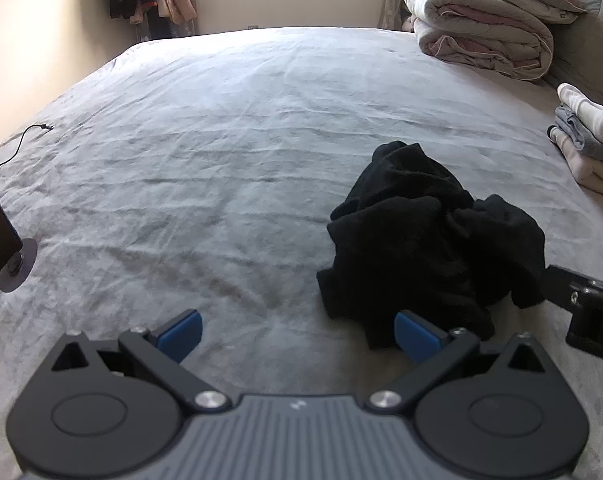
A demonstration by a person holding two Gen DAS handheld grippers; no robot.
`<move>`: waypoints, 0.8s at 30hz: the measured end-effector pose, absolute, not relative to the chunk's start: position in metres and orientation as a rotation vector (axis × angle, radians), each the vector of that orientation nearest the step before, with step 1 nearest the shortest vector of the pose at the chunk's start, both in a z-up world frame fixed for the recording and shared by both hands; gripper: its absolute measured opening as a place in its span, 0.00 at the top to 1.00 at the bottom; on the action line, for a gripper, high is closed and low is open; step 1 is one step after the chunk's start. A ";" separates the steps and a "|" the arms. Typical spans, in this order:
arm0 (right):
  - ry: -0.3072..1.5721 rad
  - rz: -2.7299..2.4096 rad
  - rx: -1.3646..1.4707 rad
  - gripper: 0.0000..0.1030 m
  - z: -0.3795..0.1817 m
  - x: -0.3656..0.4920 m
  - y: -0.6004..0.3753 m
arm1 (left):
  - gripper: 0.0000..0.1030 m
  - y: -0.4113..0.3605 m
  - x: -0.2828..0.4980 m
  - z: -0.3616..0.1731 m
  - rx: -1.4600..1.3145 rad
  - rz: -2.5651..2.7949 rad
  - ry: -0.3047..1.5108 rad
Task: Fold clothes
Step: 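Move both grippers toward the crumpled black garment on the bed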
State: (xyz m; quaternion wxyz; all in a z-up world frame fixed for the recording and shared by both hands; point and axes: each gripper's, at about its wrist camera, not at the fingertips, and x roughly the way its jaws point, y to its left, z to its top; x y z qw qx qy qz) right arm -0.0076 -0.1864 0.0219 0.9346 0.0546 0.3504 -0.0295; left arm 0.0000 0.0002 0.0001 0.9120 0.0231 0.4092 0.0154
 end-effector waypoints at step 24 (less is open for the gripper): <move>0.766 -0.047 0.099 0.00 0.013 0.005 -0.176 | 0.01 0.015 0.013 -0.003 0.017 0.070 0.865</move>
